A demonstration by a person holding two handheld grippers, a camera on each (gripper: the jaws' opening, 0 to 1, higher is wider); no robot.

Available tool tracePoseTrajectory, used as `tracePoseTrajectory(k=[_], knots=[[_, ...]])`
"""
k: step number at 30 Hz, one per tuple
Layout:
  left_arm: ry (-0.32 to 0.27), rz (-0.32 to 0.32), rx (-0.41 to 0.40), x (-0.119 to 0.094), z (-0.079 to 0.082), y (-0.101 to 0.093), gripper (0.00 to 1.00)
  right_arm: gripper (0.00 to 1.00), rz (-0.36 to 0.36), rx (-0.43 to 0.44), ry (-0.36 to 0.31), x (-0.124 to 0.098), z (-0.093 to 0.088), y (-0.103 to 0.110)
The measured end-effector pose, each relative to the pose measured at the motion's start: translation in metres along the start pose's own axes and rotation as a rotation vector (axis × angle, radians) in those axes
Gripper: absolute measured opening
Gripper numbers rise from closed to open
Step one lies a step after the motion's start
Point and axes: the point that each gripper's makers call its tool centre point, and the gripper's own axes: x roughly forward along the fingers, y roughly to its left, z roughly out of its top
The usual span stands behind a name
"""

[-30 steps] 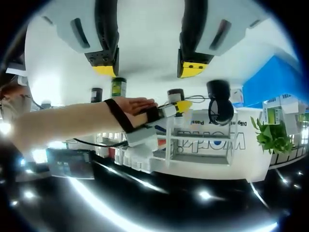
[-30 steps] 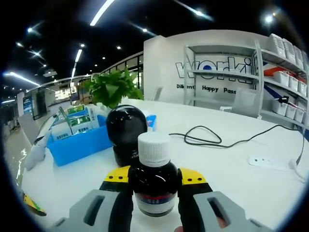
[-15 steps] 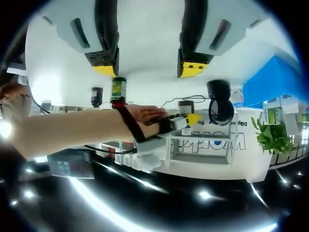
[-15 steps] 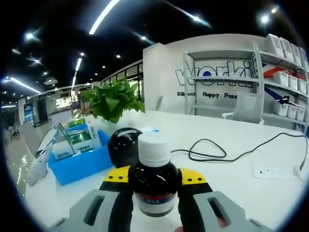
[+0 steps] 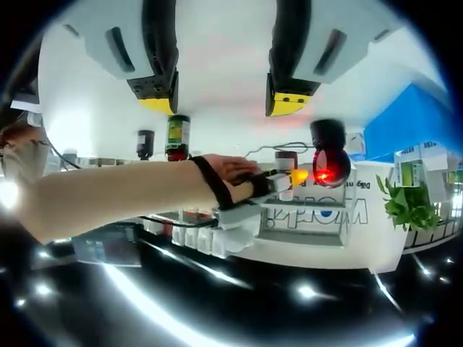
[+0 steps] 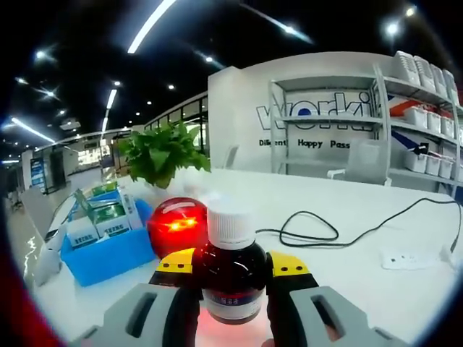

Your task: Rotate the medicine bottle to make it face forward pick up the medicine bottle inspect the drug traceability code place the medicine on the table

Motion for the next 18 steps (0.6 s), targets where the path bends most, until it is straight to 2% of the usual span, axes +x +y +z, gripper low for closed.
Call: tracePoseTrajectory(k=[7,14,18], knots=[[0.0,-0.001,0.0,0.0,0.0,0.0,0.39,0.31,-0.032,0.004,0.007,-0.015,-0.003,-0.008],[0.002,-0.001,0.003,0.0,-0.001,0.0,0.39,0.31,-0.027,-0.017,-0.008,-0.045,-0.005,0.015],[0.003,0.0,0.004,0.0,0.0,0.0,0.39,0.31,-0.019,-0.017,-0.011,-0.05,-0.004,0.018]])
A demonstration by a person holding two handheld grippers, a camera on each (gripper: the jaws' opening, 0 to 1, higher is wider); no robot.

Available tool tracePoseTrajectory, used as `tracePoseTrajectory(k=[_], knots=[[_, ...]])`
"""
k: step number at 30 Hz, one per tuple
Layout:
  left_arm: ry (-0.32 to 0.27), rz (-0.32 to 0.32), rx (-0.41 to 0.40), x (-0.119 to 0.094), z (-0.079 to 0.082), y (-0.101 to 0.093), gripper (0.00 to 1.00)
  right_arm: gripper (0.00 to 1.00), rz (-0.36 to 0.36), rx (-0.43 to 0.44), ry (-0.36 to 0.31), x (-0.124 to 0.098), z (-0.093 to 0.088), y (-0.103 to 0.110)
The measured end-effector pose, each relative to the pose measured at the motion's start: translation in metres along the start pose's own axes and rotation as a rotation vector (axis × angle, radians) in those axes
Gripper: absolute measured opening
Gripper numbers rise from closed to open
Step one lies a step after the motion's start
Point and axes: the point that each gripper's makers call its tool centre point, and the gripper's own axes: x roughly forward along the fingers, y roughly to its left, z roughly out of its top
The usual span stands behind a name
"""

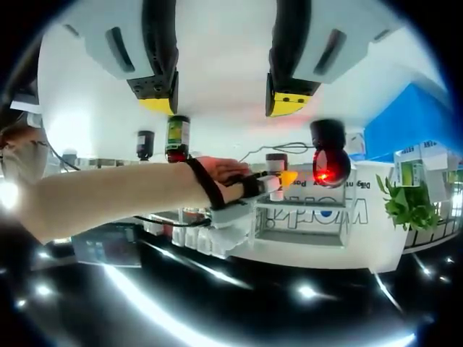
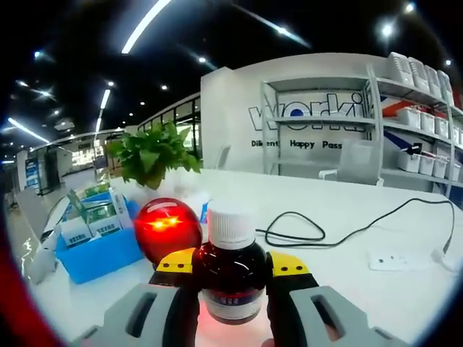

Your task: Rotate the medicine bottle to make it face forward pick up the medicine bottle inspect the drug traceability code place the medicine on the table

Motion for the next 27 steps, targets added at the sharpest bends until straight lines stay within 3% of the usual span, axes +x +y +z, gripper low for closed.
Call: tracePoseTrajectory(k=[3,8,14,17,27], knots=[[0.0,-0.001,0.0,0.0,0.0,0.0,0.39,0.31,0.009,-0.011,-0.01,-0.009,0.003,0.004],[0.001,-0.004,0.003,0.0,0.0,-0.001,0.39,0.31,0.02,-0.035,-0.018,-0.001,0.012,-0.004],[0.002,-0.002,0.007,0.0,0.0,-0.001,0.39,0.31,0.036,-0.021,-0.035,-0.006,0.027,-0.007],[0.003,-0.001,0.008,0.0,0.0,-0.001,0.39,0.31,0.054,-0.025,-0.057,-0.013,0.037,-0.008],[0.006,-0.002,0.013,0.0,-0.001,0.0,0.39,0.31,0.073,-0.021,-0.086,-0.044,0.047,-0.015]])
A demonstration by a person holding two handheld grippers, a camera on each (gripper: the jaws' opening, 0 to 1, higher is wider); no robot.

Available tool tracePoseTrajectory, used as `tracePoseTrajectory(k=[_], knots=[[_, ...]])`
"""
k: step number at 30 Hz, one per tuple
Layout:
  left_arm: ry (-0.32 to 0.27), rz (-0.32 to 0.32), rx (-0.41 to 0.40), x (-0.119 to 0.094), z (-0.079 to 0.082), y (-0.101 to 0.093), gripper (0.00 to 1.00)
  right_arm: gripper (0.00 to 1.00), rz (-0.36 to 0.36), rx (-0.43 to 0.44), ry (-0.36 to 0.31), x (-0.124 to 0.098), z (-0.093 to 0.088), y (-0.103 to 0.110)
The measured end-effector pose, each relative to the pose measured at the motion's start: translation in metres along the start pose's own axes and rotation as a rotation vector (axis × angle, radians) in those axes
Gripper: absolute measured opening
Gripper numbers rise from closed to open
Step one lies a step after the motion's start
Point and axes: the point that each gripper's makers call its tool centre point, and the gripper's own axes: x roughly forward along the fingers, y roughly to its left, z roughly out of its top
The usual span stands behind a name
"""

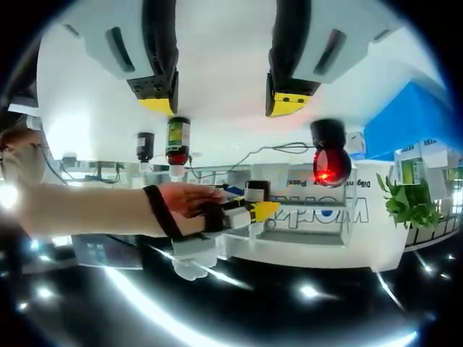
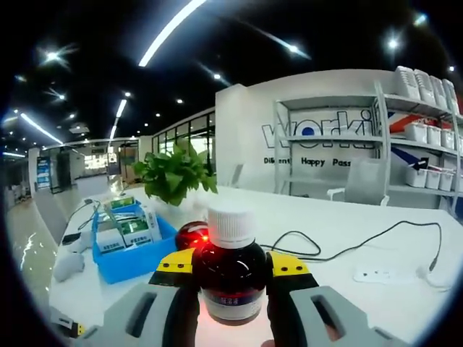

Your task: Rotate the medicine bottle to make it face forward pick up the medicine bottle inspect the drug traceability code place the medicine on the table

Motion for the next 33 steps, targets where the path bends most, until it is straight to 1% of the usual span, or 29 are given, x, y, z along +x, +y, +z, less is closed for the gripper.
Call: tracePoseTrajectory(k=[4,6,8,11,13,18,23,26,28,30,32,33], knots=[[0.001,0.001,0.002,0.0,0.0,0.0,0.39,0.31,0.012,-0.019,-0.012,-0.015,0.001,0.005],[0.001,0.002,0.002,0.0,0.0,0.0,0.39,0.31,0.015,-0.065,-0.017,-0.02,-0.001,0.007],[0.003,0.002,0.004,0.0,0.0,0.0,0.39,0.31,0.017,-0.07,-0.015,-0.024,-0.005,0.008],[0.005,0.003,0.006,0.0,-0.001,0.0,0.39,0.31,0.025,-0.055,-0.012,-0.031,-0.013,0.011],[0.006,0.004,0.008,0.0,-0.001,0.001,0.39,0.31,0.034,-0.006,-0.011,-0.037,-0.017,0.015],[0.009,0.006,0.011,0.0,-0.002,0.001,0.39,0.31,0.051,0.013,-0.018,-0.045,-0.022,0.024],[0.011,0.008,0.013,0.0,-0.002,0.001,0.39,0.31,0.062,0.018,-0.013,-0.046,-0.037,0.034],[0.01,0.01,0.014,0.0,-0.002,0.001,0.39,0.31,0.07,0.01,-0.004,-0.047,-0.049,0.04],[0.009,0.011,0.014,0.0,-0.001,0.001,0.39,0.31,0.066,-0.018,-0.012,-0.049,-0.054,0.043],[0.008,0.012,0.012,0.0,-0.001,0.001,0.39,0.31,0.07,-0.025,-0.014,-0.051,-0.059,0.047],[0.007,0.011,0.011,0.0,-0.001,0.001,0.39,0.31,0.067,-0.033,-0.01,-0.048,-0.067,0.046],[0.007,0.01,0.012,0.0,-0.001,0.001,0.39,0.31,0.068,-0.031,-0.008,-0.051,-0.069,0.051]])
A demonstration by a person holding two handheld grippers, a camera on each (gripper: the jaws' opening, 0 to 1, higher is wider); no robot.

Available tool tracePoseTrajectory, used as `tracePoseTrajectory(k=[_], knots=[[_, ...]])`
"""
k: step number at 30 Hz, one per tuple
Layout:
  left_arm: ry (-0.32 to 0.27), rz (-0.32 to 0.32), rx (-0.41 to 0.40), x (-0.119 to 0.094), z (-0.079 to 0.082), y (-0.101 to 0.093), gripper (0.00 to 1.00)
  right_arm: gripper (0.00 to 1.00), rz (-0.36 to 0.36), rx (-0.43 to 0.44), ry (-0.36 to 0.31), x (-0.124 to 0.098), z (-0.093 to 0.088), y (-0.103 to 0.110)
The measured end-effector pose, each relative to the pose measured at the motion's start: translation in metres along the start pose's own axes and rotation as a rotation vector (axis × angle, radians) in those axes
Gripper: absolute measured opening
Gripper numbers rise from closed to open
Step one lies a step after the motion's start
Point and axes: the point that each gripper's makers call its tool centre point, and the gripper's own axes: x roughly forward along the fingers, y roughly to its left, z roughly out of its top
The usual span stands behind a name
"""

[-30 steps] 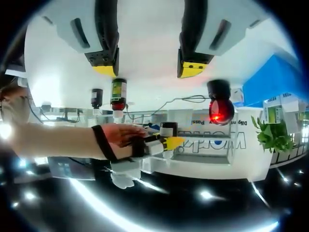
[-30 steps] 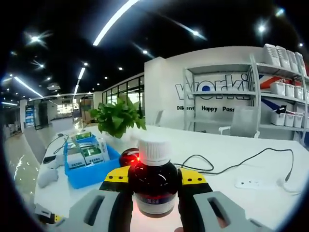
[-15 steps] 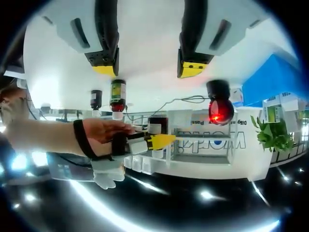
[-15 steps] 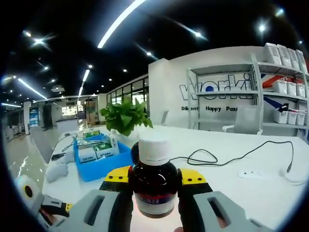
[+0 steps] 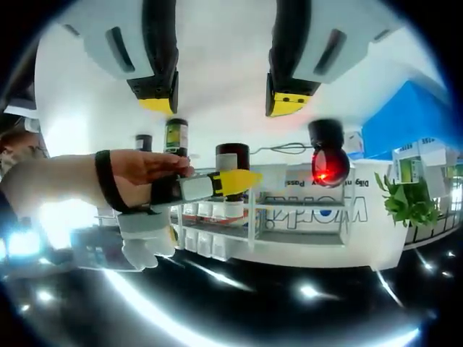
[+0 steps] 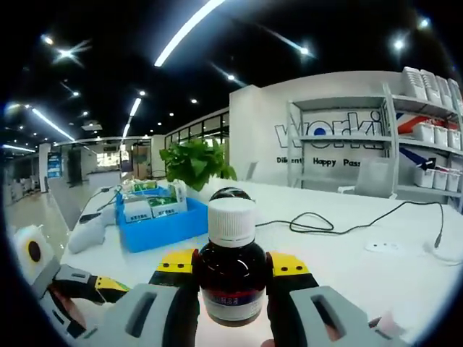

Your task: Rotate the medicine bottle to make it face forward pick up the medicine bottle inspect the drug traceability code place the medicine on the table

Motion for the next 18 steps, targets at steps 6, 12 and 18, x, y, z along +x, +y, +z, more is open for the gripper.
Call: tracePoseTrajectory(k=[6,12,18], knots=[[-0.003,0.0,-0.002,0.0,0.0,0.0,0.39,0.31,0.006,0.041,0.005,0.003,-0.015,0.0],[-0.005,0.001,-0.004,0.0,0.001,0.001,0.39,0.31,0.001,0.039,0.029,0.005,-0.035,0.003],[-0.004,0.0,-0.001,0.0,0.001,-0.001,0.39,0.31,0.0,0.014,0.034,0.01,-0.046,0.005]])
